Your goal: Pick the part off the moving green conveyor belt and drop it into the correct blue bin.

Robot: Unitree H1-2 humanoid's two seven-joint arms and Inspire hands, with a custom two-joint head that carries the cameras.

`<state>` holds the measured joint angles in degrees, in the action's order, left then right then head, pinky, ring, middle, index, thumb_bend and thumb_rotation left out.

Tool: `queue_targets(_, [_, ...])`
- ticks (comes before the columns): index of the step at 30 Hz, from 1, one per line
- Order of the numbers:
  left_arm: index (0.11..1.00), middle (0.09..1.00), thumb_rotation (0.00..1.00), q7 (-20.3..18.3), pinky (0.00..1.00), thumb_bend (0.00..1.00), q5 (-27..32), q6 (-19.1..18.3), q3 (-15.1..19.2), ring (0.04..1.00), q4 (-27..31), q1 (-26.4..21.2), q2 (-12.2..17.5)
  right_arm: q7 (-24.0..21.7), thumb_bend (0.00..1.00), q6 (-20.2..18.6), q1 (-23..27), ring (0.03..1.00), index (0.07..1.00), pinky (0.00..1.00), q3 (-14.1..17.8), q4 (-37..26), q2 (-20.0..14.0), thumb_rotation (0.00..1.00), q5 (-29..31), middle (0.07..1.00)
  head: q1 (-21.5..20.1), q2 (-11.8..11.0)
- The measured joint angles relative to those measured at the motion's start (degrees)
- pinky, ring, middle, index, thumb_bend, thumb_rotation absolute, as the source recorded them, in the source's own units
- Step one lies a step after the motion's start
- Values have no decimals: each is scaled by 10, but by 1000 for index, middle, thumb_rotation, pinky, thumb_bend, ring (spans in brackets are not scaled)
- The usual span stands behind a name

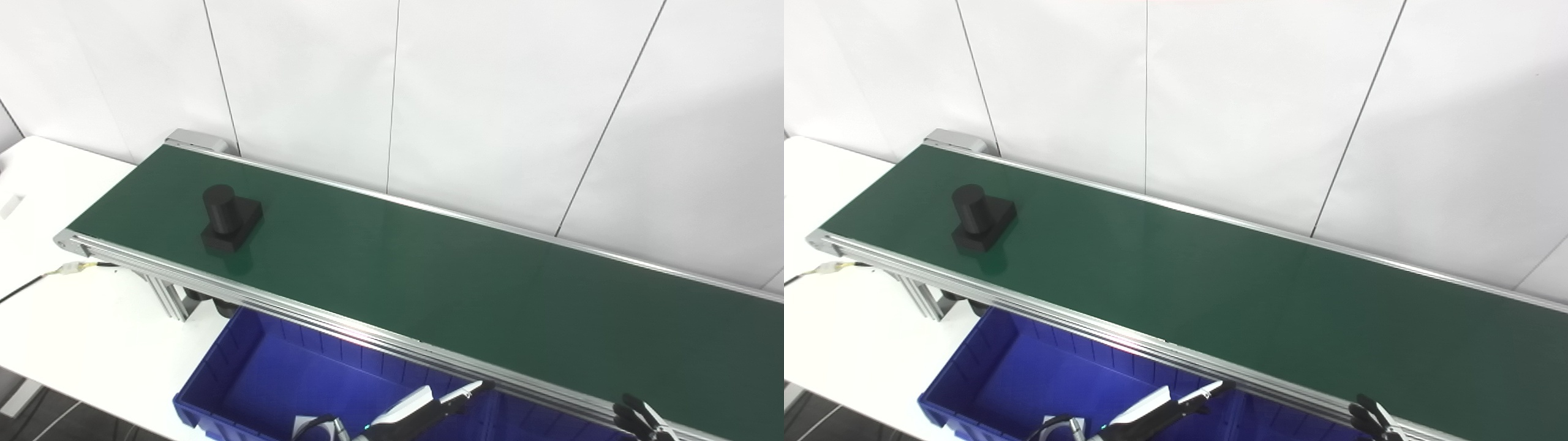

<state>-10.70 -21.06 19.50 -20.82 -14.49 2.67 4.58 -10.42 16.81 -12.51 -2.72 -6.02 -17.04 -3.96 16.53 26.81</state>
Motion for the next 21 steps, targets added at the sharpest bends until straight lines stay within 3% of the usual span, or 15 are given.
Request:
queue_targets(11, [1000,1000,465,6,905,921,0,1,-1,993,0,0,0,1,1000,0,1,818,900,707,11,-23,1,470,-1,839,-12,4])
queue_targets(17, [1000,1000,483,10,894,928,0,2,-1,990,1,0,0,-1,1000,0,19,788,889,654,17,-52,-2,403,-1,823,-5,4])
queue_targets(21, [1000,1000,483,11,879,925,0,2,-2,979,1,0,0,-4,1000,-2,37,794,890,670,21,-62,-9,364,10,837,-4,3])
